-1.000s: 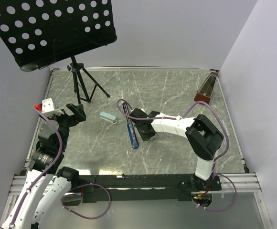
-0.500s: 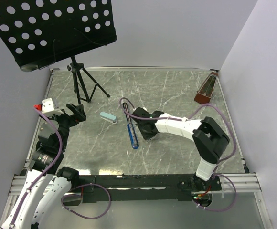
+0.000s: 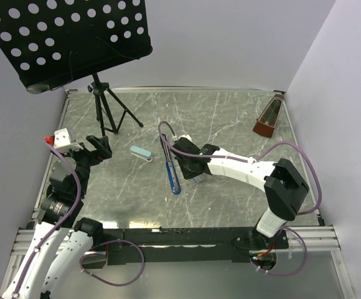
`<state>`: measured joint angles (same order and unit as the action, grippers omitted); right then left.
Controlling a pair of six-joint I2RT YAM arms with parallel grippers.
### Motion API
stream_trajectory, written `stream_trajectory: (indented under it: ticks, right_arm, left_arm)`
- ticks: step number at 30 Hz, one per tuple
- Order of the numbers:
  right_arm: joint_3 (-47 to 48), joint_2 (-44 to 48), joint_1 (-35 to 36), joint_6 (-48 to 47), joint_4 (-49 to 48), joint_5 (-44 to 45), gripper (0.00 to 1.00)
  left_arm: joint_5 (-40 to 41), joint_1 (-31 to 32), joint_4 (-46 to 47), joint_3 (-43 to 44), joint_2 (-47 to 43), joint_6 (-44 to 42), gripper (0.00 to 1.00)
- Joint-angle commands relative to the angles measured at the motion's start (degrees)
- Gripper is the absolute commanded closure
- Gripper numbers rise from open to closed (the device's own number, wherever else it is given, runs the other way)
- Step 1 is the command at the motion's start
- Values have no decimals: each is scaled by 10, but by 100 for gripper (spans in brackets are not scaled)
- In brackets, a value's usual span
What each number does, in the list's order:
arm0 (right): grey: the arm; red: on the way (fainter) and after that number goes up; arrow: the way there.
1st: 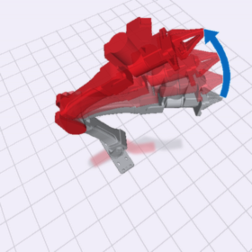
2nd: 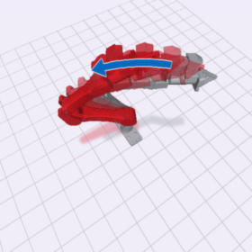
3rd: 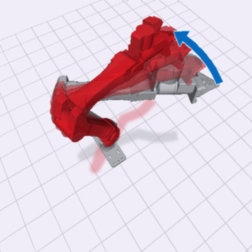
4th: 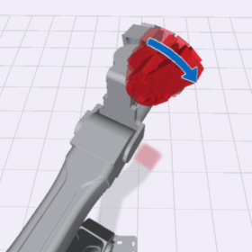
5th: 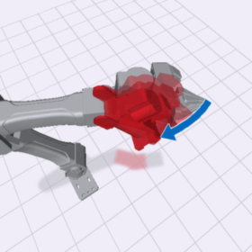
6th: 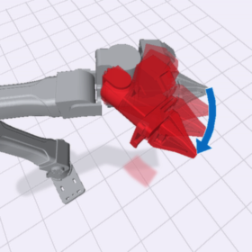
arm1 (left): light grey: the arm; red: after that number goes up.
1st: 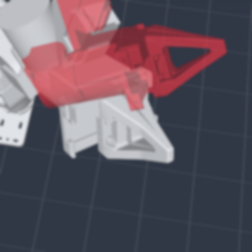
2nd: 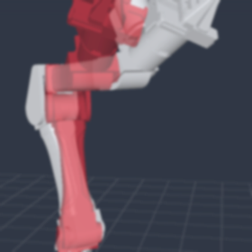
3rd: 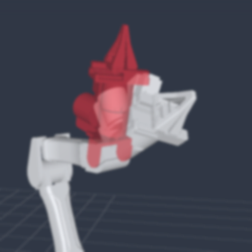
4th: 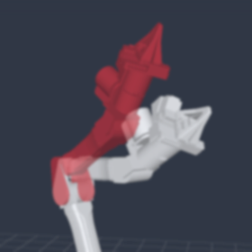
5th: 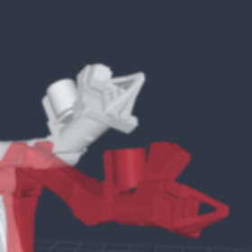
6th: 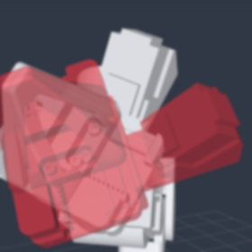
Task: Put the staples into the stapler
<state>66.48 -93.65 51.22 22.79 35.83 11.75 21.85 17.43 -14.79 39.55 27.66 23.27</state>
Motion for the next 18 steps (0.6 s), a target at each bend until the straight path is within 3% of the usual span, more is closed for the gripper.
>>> stream_trajectory:
  ticks: [1, 18]
  right_arm:
    - [38, -11, 21, 35, -37, 20, 85]
    - [112, -105, 46, 50, -54, 19, 85]
  left_arm:
    - [3, -3, 9, -1, -11, 4, 1]
    - [4, -3, 9, -1, -23, 7, 1]
